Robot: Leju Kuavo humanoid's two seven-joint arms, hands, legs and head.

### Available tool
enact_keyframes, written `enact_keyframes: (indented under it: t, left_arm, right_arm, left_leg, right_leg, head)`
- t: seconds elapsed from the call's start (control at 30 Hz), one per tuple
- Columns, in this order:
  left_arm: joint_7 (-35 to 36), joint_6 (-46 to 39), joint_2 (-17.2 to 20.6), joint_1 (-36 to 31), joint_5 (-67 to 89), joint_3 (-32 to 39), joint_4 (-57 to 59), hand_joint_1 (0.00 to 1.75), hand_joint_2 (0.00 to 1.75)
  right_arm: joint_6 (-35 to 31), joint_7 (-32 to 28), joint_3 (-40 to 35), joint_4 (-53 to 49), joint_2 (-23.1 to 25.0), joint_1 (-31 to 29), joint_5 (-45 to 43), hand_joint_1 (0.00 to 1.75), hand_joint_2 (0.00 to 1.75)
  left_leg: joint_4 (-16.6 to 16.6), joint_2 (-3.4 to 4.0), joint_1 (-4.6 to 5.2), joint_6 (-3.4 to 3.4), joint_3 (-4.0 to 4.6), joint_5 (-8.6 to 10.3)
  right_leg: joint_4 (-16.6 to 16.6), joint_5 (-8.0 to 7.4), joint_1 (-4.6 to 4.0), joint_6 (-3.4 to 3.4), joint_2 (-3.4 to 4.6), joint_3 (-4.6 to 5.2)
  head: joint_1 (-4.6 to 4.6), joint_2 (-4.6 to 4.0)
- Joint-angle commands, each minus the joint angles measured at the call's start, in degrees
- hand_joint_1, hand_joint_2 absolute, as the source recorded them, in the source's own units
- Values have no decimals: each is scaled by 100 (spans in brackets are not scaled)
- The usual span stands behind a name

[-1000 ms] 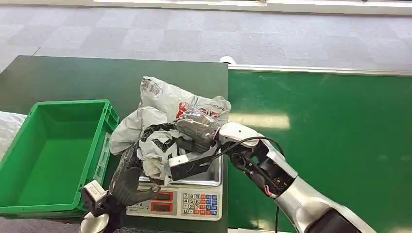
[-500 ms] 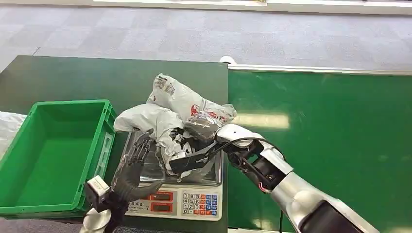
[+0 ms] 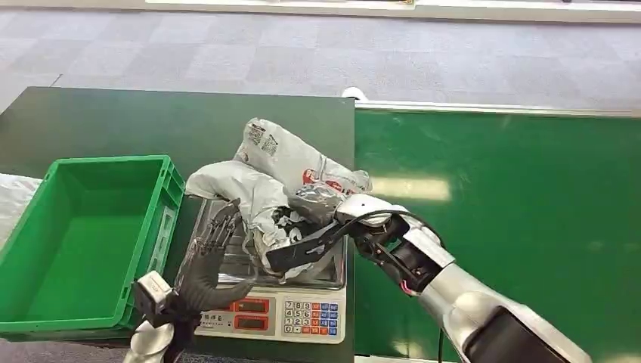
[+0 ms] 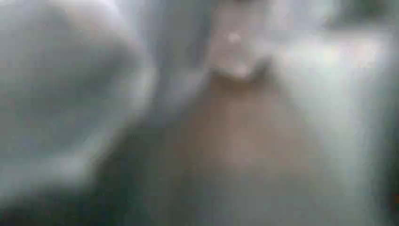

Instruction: Moved the parcel from conveyor to table for the left to box.

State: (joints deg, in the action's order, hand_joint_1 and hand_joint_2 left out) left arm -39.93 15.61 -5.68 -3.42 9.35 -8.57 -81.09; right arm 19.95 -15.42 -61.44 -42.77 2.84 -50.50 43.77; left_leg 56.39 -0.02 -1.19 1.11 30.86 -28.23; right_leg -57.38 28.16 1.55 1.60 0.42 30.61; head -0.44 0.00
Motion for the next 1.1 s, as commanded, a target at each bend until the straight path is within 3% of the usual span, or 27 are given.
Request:
enact_keyframes:
  t: [0.03,0.3,0.87,0.9,0.93,0.97,1.1]
  left_arm:
    - [50,13,60,-256,-3,-53,394,0,175]
    - [45,-15,84,-245,-116,-92,390,0,175]
    - [45,-27,77,-183,-121,-61,359,0,175]
    - [45,-28,78,-169,-121,-53,353,0,175]
    - [45,-32,73,-158,-121,-46,338,0,175]
    - [45,-36,68,-152,-119,-41,338,0,175]
    - [45,-37,56,-154,-118,-46,357,0,175]
  right_arm:
    - [736,-546,-444,-108,-175,-139,-600,175,175]
    - [1645,-1128,-658,-1196,-554,-122,-1763,175,175]
    - [2025,-1291,-885,-1267,-458,-301,-2079,175,175]
    - [1927,-1191,-856,-1244,-438,-309,-2079,119,175]
    - [1795,-1003,-823,-1147,-388,-321,-2034,16,175]
    - [1651,-941,-830,-1029,-344,-337,-1988,0,175]
    - [1364,-899,-864,-802,-287,-298,-1877,0,175]
  left_leg:
    - [-5,-6,-1,-8,11,10]
    - [-2,-6,-1,-8,16,10]
    - [-5,6,0,-11,21,14]
    - [0,3,1,-5,9,4]
    - [-4,6,0,-9,17,11]
    - [0,7,1,-8,15,7]
    - [-3,7,1,-8,15,12]
  right_leg:
    - [4,-8,-4,-15,-11,9]
    - [3,-8,-4,-14,-12,14]
    - [3,-15,-5,-22,-1,23]
    - [-3,-5,-1,-11,0,11]
    - [0,-11,-4,-18,0,19]
    - [-3,-8,-2,-15,2,18]
    - [0,-12,-3,-18,2,18]
  head:
    - [0,0]
    - [0,0]
    - [2,0]
    - [2,0]
    - [0,0]
    - [2,0]
    - [0,0]
